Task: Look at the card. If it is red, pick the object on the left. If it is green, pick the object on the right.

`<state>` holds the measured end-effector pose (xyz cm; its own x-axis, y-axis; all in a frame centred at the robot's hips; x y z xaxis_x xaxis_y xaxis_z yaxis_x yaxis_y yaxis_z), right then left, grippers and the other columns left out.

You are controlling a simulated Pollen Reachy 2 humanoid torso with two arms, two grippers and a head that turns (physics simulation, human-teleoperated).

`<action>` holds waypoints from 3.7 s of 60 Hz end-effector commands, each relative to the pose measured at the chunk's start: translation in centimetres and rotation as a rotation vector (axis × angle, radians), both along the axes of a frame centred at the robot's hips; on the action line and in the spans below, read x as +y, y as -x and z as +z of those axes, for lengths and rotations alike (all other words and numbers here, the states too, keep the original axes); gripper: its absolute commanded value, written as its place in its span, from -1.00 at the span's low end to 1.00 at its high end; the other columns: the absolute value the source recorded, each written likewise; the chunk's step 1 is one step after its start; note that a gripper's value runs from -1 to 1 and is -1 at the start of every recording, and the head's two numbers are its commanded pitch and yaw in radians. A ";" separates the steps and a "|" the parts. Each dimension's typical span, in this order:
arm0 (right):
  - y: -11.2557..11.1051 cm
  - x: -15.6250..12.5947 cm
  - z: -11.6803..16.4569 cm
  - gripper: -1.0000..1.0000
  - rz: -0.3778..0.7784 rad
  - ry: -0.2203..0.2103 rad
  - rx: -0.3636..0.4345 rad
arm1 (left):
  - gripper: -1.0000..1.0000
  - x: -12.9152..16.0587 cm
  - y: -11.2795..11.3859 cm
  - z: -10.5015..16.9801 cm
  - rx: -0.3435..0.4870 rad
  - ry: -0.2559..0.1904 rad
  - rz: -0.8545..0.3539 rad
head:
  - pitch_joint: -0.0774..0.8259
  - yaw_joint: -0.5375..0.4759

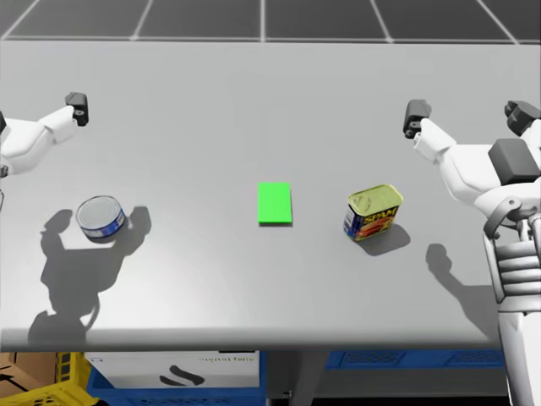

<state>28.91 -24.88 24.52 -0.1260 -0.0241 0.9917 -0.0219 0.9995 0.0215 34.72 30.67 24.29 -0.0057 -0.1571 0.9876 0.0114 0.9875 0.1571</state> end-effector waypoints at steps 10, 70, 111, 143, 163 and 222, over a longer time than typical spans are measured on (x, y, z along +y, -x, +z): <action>0.0 0.1 -0.1 -1.00 0.003 0.001 0.000 | -1.00 -0.1 0.1 0.0 -0.002 0.000 0.000 | 0.68 -0.02; 5.9 3.5 -0.4 -1.00 0.099 0.092 0.063 | -1.00 -0.8 0.5 -0.2 0.002 0.024 0.007 | 0.68 -0.43; 7.9 6.6 -9.5 -1.00 0.239 0.021 0.214 | -1.00 -0.6 0.6 -0.2 0.004 0.024 0.023 | 0.68 -0.42; 1.8 6.3 -11.0 -1.00 0.212 0.022 0.348 | -1.00 -0.4 0.6 0.0 -0.004 0.030 0.027 | 0.69 -0.40; 0.4 6.8 -11.5 -1.00 0.219 0.056 0.384 | -1.00 -0.4 0.5 -0.1 -0.002 0.029 0.024 | 0.69 -0.40; 1.4 6.2 -7.8 1.00 0.228 0.057 0.275 | -1.00 -0.5 0.0 -0.3 -0.001 0.024 0.013 | -0.20 -0.49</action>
